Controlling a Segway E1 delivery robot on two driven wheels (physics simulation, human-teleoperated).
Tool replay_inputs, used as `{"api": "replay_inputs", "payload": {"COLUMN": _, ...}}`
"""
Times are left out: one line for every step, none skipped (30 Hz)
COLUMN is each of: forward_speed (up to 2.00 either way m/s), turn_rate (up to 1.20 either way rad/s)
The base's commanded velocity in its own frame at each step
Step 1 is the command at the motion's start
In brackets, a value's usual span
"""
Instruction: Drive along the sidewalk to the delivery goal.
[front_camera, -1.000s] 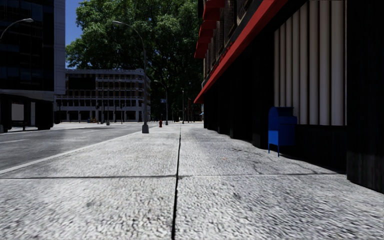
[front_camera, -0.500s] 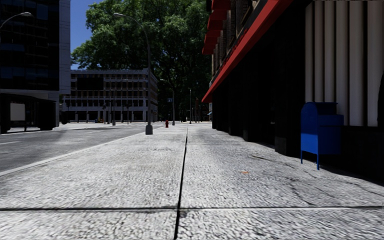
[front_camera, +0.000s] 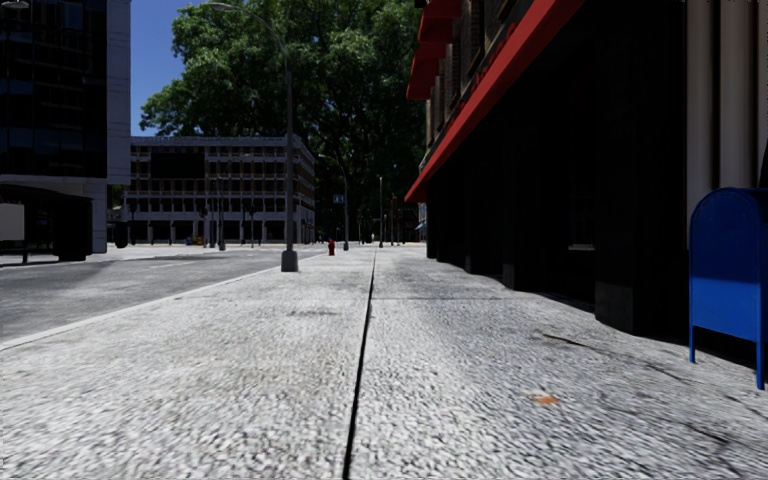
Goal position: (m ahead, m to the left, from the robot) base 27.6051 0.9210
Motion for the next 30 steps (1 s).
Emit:
{"api": "replay_inputs", "payload": {"forward_speed": 2.0, "turn_rate": 0.0}}
{"api": "replay_inputs", "payload": {"forward_speed": 2.0, "turn_rate": 0.0}}
{"api": "replay_inputs", "payload": {"forward_speed": 2.0, "turn_rate": 0.0}}
{"api": "replay_inputs", "payload": {"forward_speed": 2.0, "turn_rate": 0.0}}
{"api": "replay_inputs", "payload": {"forward_speed": 2.0, "turn_rate": 0.0}}
{"api": "replay_inputs", "payload": {"forward_speed": 2.0, "turn_rate": 0.0}}
{"api": "replay_inputs", "payload": {"forward_speed": 2.0, "turn_rate": 0.0}}
{"api": "replay_inputs", "payload": {"forward_speed": 2.0, "turn_rate": 0.0}}
{"api": "replay_inputs", "payload": {"forward_speed": 2.0, "turn_rate": 0.0}}
{"api": "replay_inputs", "payload": {"forward_speed": 2.0, "turn_rate": 0.0}}
{"api": "replay_inputs", "payload": {"forward_speed": 2.0, "turn_rate": 0.0}}
{"api": "replay_inputs", "payload": {"forward_speed": 2.0, "turn_rate": 0.0}}
{"api": "replay_inputs", "payload": {"forward_speed": 2.0, "turn_rate": 0.0}}
{"api": "replay_inputs", "payload": {"forward_speed": 2.0, "turn_rate": 0.15}}
{"api": "replay_inputs", "payload": {"forward_speed": 2.0, "turn_rate": 0.53}}
{"api": "replay_inputs", "payload": {"forward_speed": 2.0, "turn_rate": 0.6}}
{"api": "replay_inputs", "payload": {"forward_speed": 2.0, "turn_rate": 0.6}}
{"api": "replay_inputs", "payload": {"forward_speed": 2.0, "turn_rate": 0.62}}
{"api": "replay_inputs", "payload": {"forward_speed": 2.0, "turn_rate": 0.2}}
{"api": "replay_inputs", "payload": {"forward_speed": 2.0, "turn_rate": 0.1}}
{"api": "replay_inputs", "payload": {"forward_speed": 2.0, "turn_rate": 0.02}}
{"api": "replay_inputs", "payload": {"forward_speed": 2.0, "turn_rate": 0.02}}
{"api": "replay_inputs", "payload": {"forward_speed": 2.0, "turn_rate": 0.0}}
{"api": "replay_inputs", "payload": {"forward_speed": 2.0, "turn_rate": 0.0}}
{"api": "replay_inputs", "payload": {"forward_speed": 2.0, "turn_rate": 0.0}}
{"api": "replay_inputs", "payload": {"forward_speed": 2.0, "turn_rate": 0.0}}
{"api": "replay_inputs", "payload": {"forward_speed": 2.0, "turn_rate": 0.0}}
{"api": "replay_inputs", "payload": {"forward_speed": 2.0, "turn_rate": 0.0}}
{"api": "replay_inputs", "payload": {"forward_speed": 2.0, "turn_rate": 0.0}}
{"api": "replay_inputs", "payload": {"forward_speed": 2.0, "turn_rate": 0.0}}
